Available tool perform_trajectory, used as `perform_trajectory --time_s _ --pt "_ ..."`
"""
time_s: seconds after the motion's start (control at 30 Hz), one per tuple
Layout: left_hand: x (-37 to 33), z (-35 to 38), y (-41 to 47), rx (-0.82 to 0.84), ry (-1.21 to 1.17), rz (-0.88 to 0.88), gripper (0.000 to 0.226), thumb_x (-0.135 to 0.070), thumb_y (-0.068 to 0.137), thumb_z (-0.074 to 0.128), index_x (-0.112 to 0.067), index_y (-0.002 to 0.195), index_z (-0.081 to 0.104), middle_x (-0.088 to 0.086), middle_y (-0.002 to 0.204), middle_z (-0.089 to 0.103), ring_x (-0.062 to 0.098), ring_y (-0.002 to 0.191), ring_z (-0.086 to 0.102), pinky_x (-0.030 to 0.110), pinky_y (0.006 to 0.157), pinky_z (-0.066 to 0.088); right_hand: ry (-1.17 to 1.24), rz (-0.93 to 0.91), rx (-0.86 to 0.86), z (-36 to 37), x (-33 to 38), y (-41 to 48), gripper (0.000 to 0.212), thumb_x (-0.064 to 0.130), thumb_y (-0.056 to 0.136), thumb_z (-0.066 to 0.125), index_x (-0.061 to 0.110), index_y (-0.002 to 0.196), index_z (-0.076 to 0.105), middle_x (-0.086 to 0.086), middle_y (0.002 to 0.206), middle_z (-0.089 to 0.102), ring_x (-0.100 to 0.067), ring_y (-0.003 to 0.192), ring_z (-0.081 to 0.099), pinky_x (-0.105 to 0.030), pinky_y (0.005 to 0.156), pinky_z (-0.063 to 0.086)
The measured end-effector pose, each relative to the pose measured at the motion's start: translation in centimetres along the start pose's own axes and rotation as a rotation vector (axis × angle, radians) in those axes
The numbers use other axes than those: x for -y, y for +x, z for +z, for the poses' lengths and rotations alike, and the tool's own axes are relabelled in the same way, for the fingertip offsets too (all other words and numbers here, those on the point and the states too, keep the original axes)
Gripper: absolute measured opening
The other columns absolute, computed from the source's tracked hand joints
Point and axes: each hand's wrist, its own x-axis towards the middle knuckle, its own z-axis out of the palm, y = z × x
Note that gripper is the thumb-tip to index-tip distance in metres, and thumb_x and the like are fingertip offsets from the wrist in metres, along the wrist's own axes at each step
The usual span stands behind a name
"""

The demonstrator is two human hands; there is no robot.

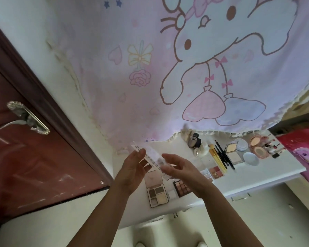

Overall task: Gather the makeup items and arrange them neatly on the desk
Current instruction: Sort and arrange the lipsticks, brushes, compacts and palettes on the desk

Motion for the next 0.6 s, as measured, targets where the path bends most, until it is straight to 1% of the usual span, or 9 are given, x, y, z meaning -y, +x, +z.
perform_trajectory --time_s 0.07,0.17,0.27,0.33,0.4,0.43,0.5,0.53,0.6 --pt "0.6 1.3 -0.5 -0.015 0.029 0.012 0.078 -0.043 0.064 0.089 -0.006 0.121 0.052 0.019 0.115 0.051 0.038 0.112 0.051 0.047 0.097 0.046 -0.041 -0.012 0.020 -0.8 -0.1 -0.7 0.092 0.063 0.062 0.077 0.028 0.142 0.049 0.010 0.129 0.059 -0.005 0.109 0.064 -0.019 0.081 0.055" --pt "1.5 3.3 -1.0 -0.013 0.056 0.013 0.077 -0.042 0.066 0.088 -0.009 0.125 0.050 0.017 0.115 0.045 0.038 0.110 0.047 0.048 0.094 0.044 -0.075 -0.018 0.056 -2.3 -0.3 -2.0 0.090 0.065 0.062 0.078 0.032 0.141 0.051 0.006 0.128 0.060 -0.012 0.114 0.062 -0.034 0.097 0.055" --pt "2.2 5.4 -1.5 -0.035 0.094 0.034 0.076 -0.040 0.063 0.091 -0.016 0.123 0.051 0.013 0.112 0.046 0.036 0.108 0.048 0.045 0.091 0.050 -0.086 -0.045 0.053 -3.4 -0.5 -3.0 0.083 0.067 0.064 0.078 0.036 0.137 0.055 0.004 0.118 0.065 -0.016 0.109 0.065 -0.039 0.097 0.055" --pt "2.6 6.7 -1.9 -0.047 0.110 0.033 0.081 -0.039 0.060 0.092 -0.021 0.128 0.053 0.012 0.111 0.051 0.034 0.108 0.054 0.043 0.089 0.053 -0.061 -0.076 0.036 -4.0 -0.6 -3.5 0.078 0.064 0.067 0.077 0.032 0.135 0.059 0.001 0.106 0.069 -0.019 0.102 0.067 -0.042 0.096 0.055" --pt "2.8 7.3 -2.2 -0.034 0.115 0.031 0.086 -0.037 0.059 0.093 -0.030 0.134 0.052 0.011 0.113 0.054 0.032 0.108 0.058 0.042 0.089 0.053 -0.033 -0.104 0.033 -4.5 -0.6 -3.9 0.072 0.060 0.070 0.076 0.029 0.133 0.062 0.009 0.097 0.071 -0.013 0.099 0.068 -0.037 0.097 0.054" --pt "2.9 7.4 -2.3 -0.010 0.127 0.034 0.086 -0.035 0.060 0.092 -0.032 0.136 0.051 0.012 0.114 0.055 0.032 0.109 0.059 0.042 0.090 0.052 -0.025 -0.108 0.034 -4.7 -0.6 -4.1 0.070 0.060 0.070 0.075 0.029 0.132 0.063 0.012 0.100 0.072 -0.009 0.101 0.067 -0.035 0.097 0.054" --pt "3.2 7.6 -2.6 0.060 0.183 0.050 0.078 -0.027 0.068 0.087 -0.034 0.136 0.050 0.014 0.118 0.056 0.035 0.113 0.057 0.046 0.096 0.050 -0.016 -0.109 0.038 -5.0 -0.6 -4.6 0.069 0.061 0.071 0.072 0.030 0.132 0.063 0.013 0.114 0.072 -0.006 0.109 0.065 -0.031 0.094 0.054" --pt "3.3 7.8 -2.8 0.082 0.207 0.057 0.073 -0.023 0.071 0.084 -0.035 0.135 0.051 0.016 0.118 0.055 0.036 0.113 0.056 0.048 0.099 0.048 -0.015 -0.113 0.042 -5.2 -0.7 -4.8 0.068 0.060 0.072 0.071 0.029 0.132 0.063 0.014 0.117 0.071 -0.005 0.112 0.064 -0.028 0.091 0.053" --pt "3.6 8.3 -3.0 0.073 0.221 0.059 0.066 -0.018 0.073 0.076 -0.036 0.132 0.052 0.016 0.113 0.055 0.035 0.108 0.057 0.047 0.099 0.047 -0.023 -0.117 0.042 -5.3 -0.8 -5.2 0.065 0.058 0.075 0.070 0.029 0.133 0.062 0.011 0.119 0.070 -0.004 0.113 0.063 -0.023 0.086 0.053"
